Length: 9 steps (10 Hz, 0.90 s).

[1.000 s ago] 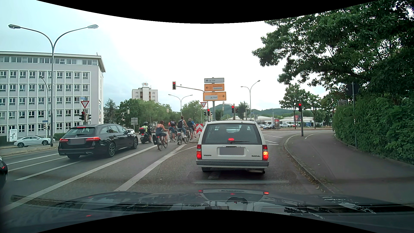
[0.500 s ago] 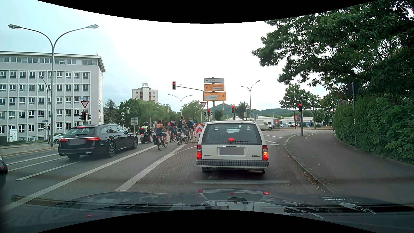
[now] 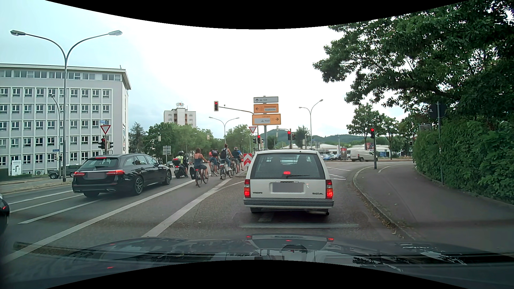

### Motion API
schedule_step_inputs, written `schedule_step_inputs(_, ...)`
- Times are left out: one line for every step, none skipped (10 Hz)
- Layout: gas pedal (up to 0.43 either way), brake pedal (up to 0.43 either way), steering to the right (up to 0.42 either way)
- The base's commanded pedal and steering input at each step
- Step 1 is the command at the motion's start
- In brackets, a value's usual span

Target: Follow the waypoints while adhering to traffic rules and regulations

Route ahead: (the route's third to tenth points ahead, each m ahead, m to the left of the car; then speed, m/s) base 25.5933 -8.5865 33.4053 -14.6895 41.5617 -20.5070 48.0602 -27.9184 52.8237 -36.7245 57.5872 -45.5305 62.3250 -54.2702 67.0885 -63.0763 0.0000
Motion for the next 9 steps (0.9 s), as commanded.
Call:
schedule_step_inputs(0.000,0.226,0.062)
schedule_step_inputs(0.000,0.226,0.062)
schedule_step_inputs(0.000,0.226,0.062)
schedule_step_inputs(0.000,0.226,0.062)
schedule_step_inputs(0.000,0.226,0.062)
schedule_step_inputs(0.000,0.226,0.062)
schedule_step_inputs(0.000,0.226,0.062)
schedule_step_inputs(0.000,0.226,0.062)
schedule_step_inputs(0.000,0.226,0.062)
